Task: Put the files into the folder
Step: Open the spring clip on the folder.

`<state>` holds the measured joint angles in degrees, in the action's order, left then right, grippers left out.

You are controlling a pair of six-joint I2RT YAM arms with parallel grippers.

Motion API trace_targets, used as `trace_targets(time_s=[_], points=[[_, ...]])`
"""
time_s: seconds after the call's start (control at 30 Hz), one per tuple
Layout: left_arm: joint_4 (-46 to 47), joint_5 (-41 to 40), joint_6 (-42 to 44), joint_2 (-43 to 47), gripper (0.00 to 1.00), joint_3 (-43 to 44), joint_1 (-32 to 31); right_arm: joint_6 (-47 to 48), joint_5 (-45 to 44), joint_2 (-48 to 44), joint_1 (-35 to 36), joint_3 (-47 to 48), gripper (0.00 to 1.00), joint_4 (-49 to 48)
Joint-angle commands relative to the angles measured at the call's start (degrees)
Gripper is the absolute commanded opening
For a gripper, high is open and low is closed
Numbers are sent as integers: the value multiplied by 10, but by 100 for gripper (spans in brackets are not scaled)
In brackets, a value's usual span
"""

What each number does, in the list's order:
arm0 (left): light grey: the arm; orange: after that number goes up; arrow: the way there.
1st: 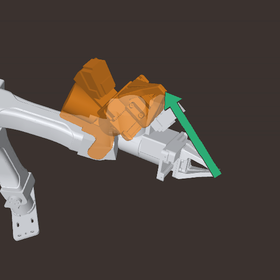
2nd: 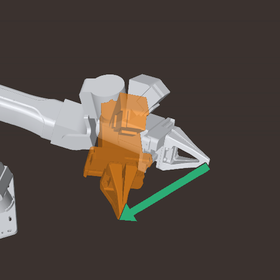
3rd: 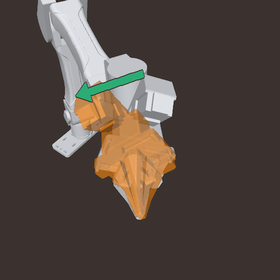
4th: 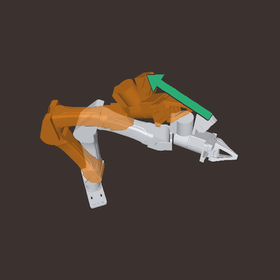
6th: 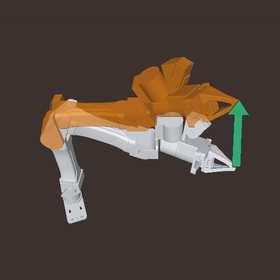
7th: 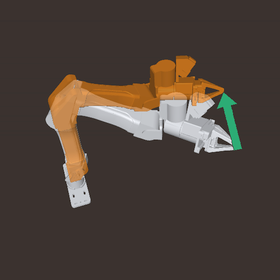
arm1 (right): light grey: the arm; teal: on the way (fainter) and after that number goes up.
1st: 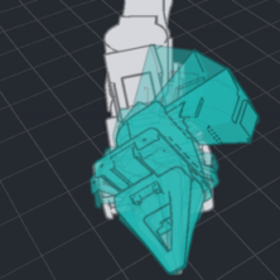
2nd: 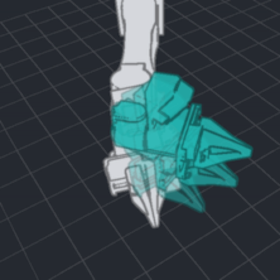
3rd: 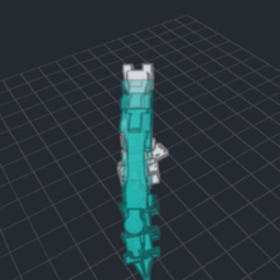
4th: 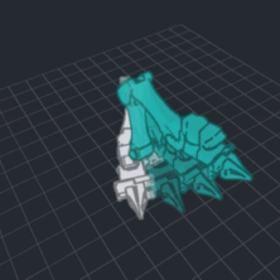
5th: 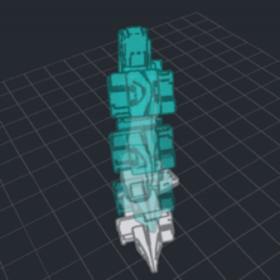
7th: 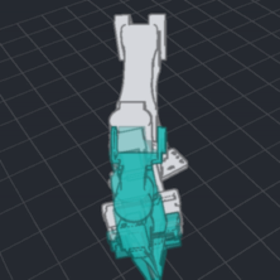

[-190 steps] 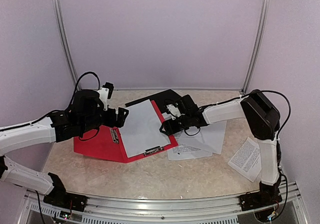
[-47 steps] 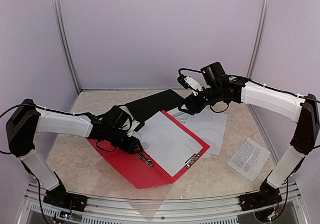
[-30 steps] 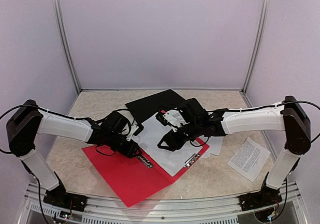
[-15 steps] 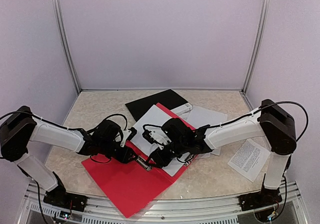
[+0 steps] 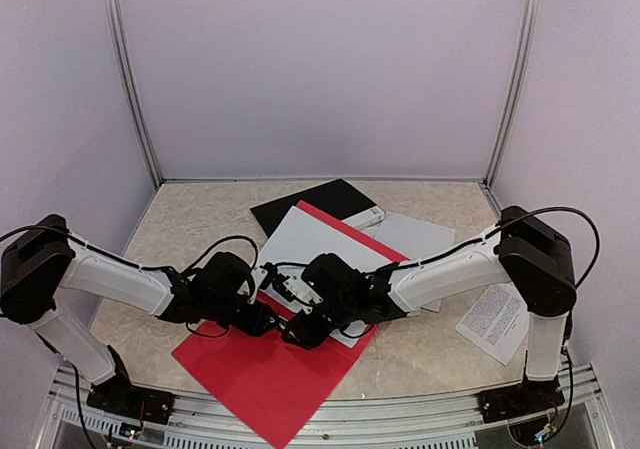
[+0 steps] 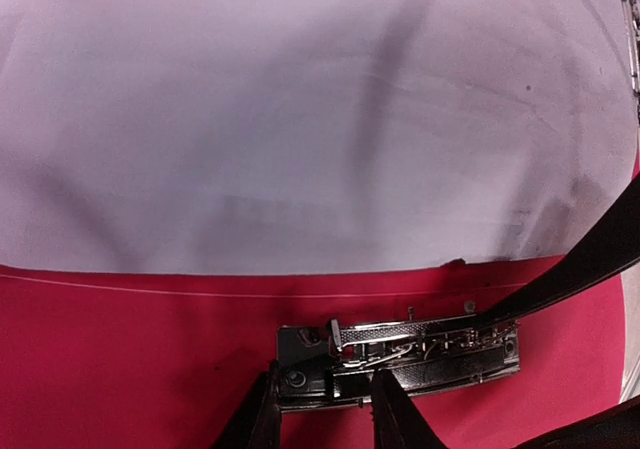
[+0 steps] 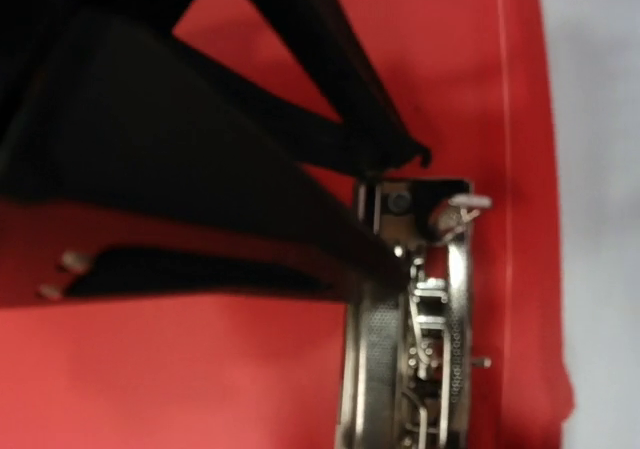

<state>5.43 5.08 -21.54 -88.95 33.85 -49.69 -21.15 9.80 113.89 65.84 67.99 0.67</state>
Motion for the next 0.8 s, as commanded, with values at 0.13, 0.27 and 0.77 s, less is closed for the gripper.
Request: trace_targets(time_s=[0.13,0.27,0.77], points=[[-15,-27,-33,-10,29,-21,-19,-9,-86,-10,14,-14,52,26],[-15,-34,-35,-7,29,-21,-24,-7,-94,-30,18,-32,55,16],[-22,-32,-27,-8,28,-13,-28,28,-128,-41,19,-38,56,27]])
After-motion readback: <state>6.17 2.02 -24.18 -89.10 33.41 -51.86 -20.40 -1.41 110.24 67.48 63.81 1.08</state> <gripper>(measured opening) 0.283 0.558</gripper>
